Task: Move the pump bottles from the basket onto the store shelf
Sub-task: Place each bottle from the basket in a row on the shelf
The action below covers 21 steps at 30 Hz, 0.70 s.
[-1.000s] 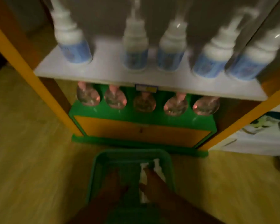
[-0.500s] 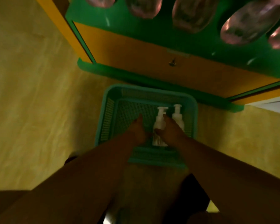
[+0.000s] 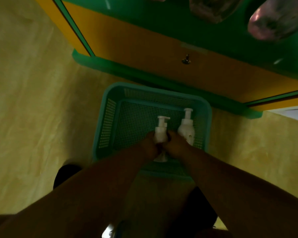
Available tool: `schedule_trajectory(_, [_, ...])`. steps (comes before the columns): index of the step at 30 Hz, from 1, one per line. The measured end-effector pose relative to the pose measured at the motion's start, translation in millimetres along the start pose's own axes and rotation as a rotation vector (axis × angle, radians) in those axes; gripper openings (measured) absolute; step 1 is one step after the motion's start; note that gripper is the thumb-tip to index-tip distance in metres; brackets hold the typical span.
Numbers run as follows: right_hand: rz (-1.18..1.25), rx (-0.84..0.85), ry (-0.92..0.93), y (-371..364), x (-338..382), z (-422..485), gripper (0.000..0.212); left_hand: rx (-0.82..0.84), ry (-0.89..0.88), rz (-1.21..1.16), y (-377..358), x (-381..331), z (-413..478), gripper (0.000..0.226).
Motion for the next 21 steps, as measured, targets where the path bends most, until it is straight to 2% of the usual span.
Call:
schedule_trajectory(3, [0.018, 0.032, -0.013, 5, 2, -5, 0.057, -0.030, -0.010, -0.098, -5, -1, -2, 0.021])
schedule_trajectory(6, [0.059, 0.026, -0.018, 9, 6, -13, 0.060, -0.130, -0.028, -0.095, 5, -1, -13, 0.042])
schedule_trajectory(9, [0.097, 0.026, 0.027, 14, 21, -24, 0.063, -0.144, -0.065, -0.121, 19, -12, -25, 0.029])
schedule_trajectory(12, [0.137, 0.025, 0.083, 21, 42, -42, 0.062, -0.201, -0.030, -0.132, 41, -18, -43, 0.016])
schedule_trajectory(13, [0.152, 0.014, 0.112, 24, 50, -48, 0.062, -0.234, -0.038, -0.135, 49, -22, -51, 0.018])
schedule_trajectory(16, [0.229, 0.014, 0.178, 31, 72, -71, 0.063, -0.320, -0.012, -0.111, 68, -32, -76, 0.046])
schedule_trajectory(21, [0.348, 0.057, 0.244, 38, 100, -115, 0.062, -0.423, -0.096, -0.172, 81, -51, -123, 0.048])
Point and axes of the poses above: each hand's wrist, its own z-axis towards the middle knuckle, its own y-axis out of the back of the hand, x = y × z, the point moved 6 cm from there along z, towards the middle knuckle, and after that the axes turned 12 degrees about z, right-handed, at the moved point
